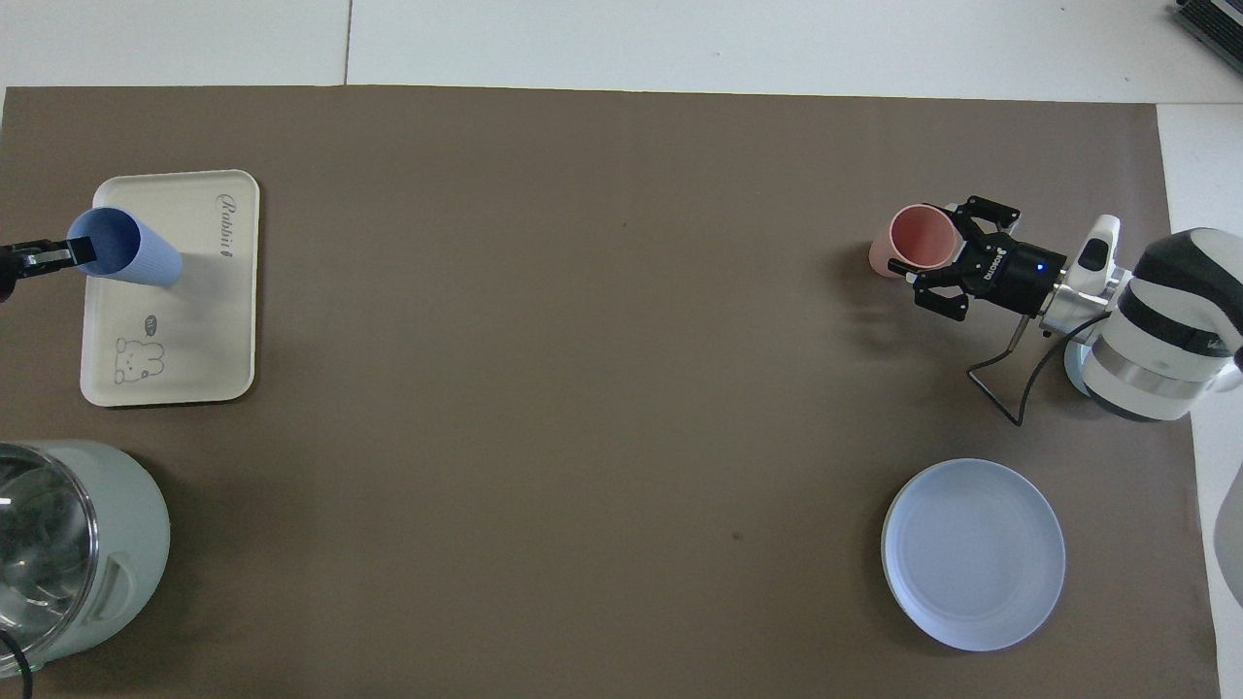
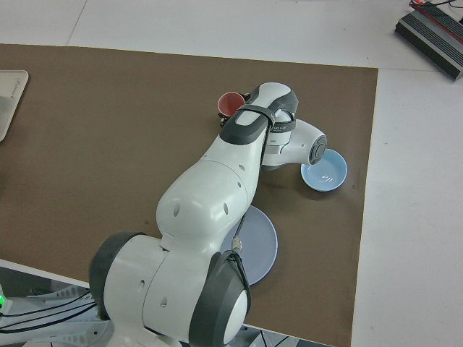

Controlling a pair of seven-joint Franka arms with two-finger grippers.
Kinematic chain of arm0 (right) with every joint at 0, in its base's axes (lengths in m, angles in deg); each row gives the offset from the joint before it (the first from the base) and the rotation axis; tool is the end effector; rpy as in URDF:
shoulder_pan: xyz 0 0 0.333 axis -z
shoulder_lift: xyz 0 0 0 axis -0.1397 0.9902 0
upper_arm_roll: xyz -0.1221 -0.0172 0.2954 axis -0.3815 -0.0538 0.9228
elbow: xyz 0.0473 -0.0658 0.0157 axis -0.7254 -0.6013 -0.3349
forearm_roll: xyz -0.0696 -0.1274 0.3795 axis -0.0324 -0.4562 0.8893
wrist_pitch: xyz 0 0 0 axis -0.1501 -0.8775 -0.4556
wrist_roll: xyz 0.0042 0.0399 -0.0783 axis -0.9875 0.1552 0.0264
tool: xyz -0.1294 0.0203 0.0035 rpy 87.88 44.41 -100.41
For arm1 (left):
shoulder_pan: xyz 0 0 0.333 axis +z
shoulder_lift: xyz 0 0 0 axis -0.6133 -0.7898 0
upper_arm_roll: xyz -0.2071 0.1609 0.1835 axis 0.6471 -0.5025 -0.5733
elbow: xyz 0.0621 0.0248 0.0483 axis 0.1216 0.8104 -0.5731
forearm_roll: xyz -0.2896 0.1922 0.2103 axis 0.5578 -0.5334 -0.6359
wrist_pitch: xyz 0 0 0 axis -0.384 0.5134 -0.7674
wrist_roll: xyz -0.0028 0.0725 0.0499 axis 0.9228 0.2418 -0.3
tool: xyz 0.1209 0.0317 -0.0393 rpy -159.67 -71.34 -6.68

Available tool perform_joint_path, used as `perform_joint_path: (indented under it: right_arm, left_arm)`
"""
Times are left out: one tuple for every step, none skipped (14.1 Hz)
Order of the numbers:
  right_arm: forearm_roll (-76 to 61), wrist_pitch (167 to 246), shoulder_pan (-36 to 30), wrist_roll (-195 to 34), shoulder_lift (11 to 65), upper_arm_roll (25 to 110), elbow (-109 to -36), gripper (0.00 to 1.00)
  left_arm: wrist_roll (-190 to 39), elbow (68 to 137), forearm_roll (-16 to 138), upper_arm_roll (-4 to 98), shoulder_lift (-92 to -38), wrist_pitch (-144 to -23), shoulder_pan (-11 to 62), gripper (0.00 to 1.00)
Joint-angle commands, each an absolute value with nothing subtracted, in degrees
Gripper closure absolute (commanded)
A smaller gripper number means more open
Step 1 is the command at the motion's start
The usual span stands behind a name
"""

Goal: Place cup on tray
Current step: 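Lower the cup onto the tray with the left gripper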

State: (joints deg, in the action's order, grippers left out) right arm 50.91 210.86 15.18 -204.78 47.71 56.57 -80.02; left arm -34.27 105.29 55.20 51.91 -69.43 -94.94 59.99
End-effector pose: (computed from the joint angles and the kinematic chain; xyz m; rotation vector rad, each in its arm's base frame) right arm 0.6454 -0.0569 0.2533 -2.0002 -1.1168 -1.3088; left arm 0.6386 0.1743 0.3699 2.9569 0.1013 0.7066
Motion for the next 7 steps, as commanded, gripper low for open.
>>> perform_joint_path:
  right_arm:
    - [52.5,211.1,15.5,-206.5,48.2,57.0,-79.6,0.0]
    - [52.5,210.5,15.8,-206.4,48.1,57.0,-79.6,0.0]
    - [52.5,210.2,15.9,-206.3,47.7,57.0,-79.6,0.0]
    - [52.3,210.3,15.7,-205.9,46.8,57.0,-79.7,0.0]
    - [52.3,210.4,15.7,-205.0,45.8,57.0,-79.8,0.0]
    - [51.9,210.5,15.6,-202.6,44.7,57.0,-80.0,0.0]
    - [51.7,211.2,15.1,-199.9,42.3,56.9,-81.4,0.0]
  left_arm:
    - [-34.3,103.4,54.4,51.8,-70.0,-95.3,59.7,0.16]
    - [-34.5,102.2,54.4,51.7,-70.0,-94.8,59.7,0.0]
    - [-34.7,101.0,54.4,51.7,-70.0,-94.3,59.7,0.0]
    - [-34.9,99.6,54.4,51.7,-70.0,-92.3,59.5,0.0]
    - [-35.2,97.3,54.4,51.6,-70.0,-88.1,58.2,0.0]
    - [-36.1,94.1,54.3,51.5,-69.9,-81.9,57.7,0.0]
    - [-36.2,90.4,54.0,51.6,-70.0,-75.7,57.6,0.0]
